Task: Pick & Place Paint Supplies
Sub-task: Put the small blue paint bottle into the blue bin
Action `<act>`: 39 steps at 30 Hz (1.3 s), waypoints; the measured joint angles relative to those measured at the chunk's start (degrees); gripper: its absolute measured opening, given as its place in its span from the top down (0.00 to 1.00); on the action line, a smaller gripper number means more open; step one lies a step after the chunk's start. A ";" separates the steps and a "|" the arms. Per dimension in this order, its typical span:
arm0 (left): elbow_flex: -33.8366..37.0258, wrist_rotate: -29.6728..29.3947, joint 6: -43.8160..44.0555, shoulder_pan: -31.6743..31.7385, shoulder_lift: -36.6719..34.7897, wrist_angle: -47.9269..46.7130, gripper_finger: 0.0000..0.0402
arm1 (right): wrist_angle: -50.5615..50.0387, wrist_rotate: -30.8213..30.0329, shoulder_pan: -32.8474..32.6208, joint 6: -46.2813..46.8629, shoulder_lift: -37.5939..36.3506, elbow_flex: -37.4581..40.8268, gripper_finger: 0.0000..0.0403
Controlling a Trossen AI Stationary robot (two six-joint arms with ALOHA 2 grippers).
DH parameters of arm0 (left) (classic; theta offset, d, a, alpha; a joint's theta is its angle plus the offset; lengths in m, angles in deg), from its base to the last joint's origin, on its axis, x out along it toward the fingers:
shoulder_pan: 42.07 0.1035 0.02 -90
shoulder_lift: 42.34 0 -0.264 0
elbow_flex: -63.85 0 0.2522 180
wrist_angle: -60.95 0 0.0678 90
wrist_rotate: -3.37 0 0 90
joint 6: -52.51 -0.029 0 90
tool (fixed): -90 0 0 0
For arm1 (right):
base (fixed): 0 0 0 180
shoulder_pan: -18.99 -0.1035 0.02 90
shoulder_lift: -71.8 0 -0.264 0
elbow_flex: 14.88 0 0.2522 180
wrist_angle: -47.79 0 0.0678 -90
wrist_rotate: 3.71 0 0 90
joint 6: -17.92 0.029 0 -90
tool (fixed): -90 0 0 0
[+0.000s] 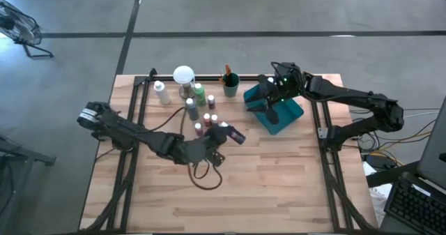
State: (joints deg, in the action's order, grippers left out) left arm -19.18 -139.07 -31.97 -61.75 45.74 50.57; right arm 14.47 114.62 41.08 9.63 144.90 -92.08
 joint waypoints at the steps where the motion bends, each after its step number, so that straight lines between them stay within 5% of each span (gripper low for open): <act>1: 0.00 1.00 0.01 -0.28 -0.35 1.51 0.63 | -0.03 0.56 -0.07 -0.65 0.00 0.00 0.57; 5: 0.31 6.06 4.80 -0.83 -2.50 10.37 0.63 | 0.49 0.92 -0.48 -3.31 0.00 0.17 0.55; 15: 9.01 25.24 37.07 1.46 -15.71 24.66 0.63 | 0.83 3.48 -0.87 -7.44 0.02 2.20 0.57; 25: 30.01 35.76 55.51 8.79 -21.92 63.14 0.63 | 12.15 3.82 -3.96 -7.32 0.04 4.35 0.64; 31: 37.80 36.91 66.02 12.40 -20.45 77.48 0.63 | 26.10 3.72 -5.77 -4.38 0.07 7.52 0.67; 39: 40.69 34.36 74.51 15.11 -17.37 79.81 0.63 | 36.46 3.20 -7.13 -0.32 0.20 9.69 0.68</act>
State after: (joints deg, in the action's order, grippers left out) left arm 21.51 -104.71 42.54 -46.64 28.37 130.39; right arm 50.93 117.82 33.95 9.30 145.10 -82.39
